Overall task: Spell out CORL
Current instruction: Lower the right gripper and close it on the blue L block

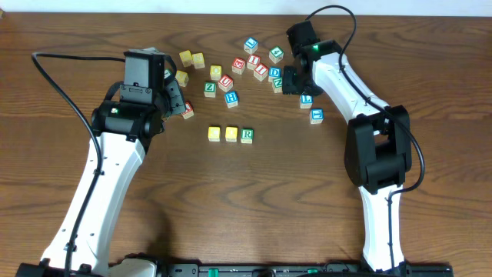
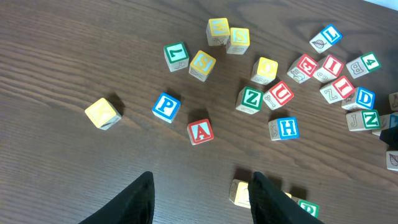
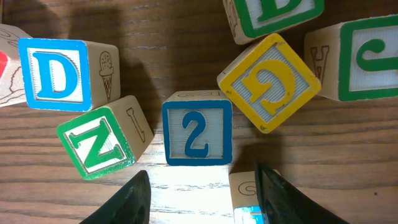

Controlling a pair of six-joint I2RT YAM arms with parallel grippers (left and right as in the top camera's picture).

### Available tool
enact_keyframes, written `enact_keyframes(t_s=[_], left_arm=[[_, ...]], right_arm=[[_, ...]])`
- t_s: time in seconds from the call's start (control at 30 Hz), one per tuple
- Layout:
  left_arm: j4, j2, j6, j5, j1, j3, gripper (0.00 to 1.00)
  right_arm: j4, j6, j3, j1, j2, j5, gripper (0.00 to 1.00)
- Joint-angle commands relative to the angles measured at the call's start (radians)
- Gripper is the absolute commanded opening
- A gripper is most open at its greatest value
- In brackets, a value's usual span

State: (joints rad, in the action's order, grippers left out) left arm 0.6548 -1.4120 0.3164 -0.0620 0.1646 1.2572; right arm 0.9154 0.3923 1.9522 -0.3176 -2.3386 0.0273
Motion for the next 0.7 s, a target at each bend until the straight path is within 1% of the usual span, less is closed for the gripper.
enact_keyframes(t_s=[0.0, 0.17, 0.33, 0.67], left_arm=[[0.003, -0.008, -0.009, -0.006, -0.003, 0.016, 0.48], [0.003, -0.008, -0.009, -0.006, -0.003, 0.016, 0.48], [0.003, -0.008, -0.009, -0.006, -0.003, 0.016, 0.48], [0.003, -0.008, -0.009, -0.006, -0.003, 0.016, 0.48]], right_arm=[[0.013, -0.012, 0.044, -0.002, 0.024, 0.015, 0.51], [0.056, -0.024, 0.047, 0.006, 0.074, 0.016, 0.56], [0.159, -0.040, 0.043, 0.026, 0.062, 0.016, 0.56], [0.146, -0.050, 0.022, 0.029, -0.002, 0.016, 0.53]])
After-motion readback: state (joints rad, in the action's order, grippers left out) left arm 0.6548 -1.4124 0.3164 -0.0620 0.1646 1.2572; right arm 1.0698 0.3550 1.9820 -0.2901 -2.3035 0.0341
